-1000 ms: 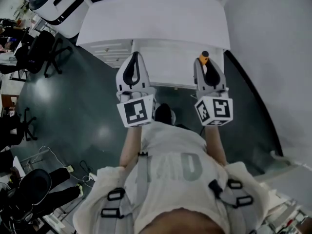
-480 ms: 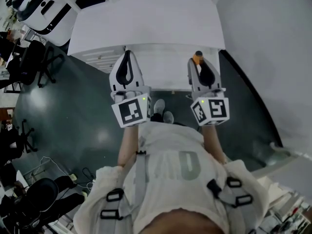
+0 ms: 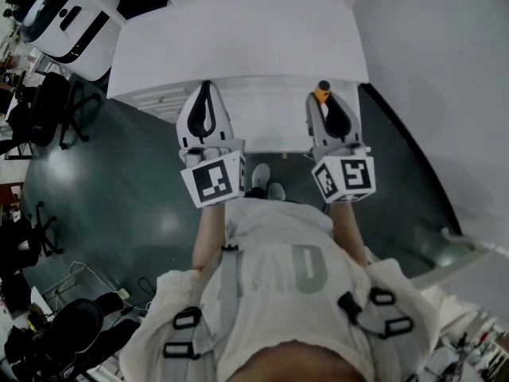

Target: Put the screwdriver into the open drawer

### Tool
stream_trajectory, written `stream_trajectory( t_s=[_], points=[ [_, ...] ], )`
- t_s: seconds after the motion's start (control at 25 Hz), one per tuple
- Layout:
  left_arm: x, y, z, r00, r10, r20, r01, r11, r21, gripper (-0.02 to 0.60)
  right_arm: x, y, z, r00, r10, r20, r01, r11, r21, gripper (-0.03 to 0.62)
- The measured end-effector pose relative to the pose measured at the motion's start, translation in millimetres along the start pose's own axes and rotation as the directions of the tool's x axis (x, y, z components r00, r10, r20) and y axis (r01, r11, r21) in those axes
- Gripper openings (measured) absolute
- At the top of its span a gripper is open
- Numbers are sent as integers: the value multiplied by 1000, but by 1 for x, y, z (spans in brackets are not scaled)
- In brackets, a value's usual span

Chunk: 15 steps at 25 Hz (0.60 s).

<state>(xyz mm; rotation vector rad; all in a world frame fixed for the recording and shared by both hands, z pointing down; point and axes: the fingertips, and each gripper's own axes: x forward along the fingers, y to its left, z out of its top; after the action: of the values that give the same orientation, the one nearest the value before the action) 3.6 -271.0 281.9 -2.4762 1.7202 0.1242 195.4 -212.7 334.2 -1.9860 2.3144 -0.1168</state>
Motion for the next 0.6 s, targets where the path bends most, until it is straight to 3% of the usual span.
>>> stream_trajectory(
  t_s=[0.6],
  points=[
    [-17, 0, -6, 999, 9, -45, -8, 1000, 17, 6, 26, -3, -20, 987, 46, -154, -53, 998, -42, 103]
  ],
)
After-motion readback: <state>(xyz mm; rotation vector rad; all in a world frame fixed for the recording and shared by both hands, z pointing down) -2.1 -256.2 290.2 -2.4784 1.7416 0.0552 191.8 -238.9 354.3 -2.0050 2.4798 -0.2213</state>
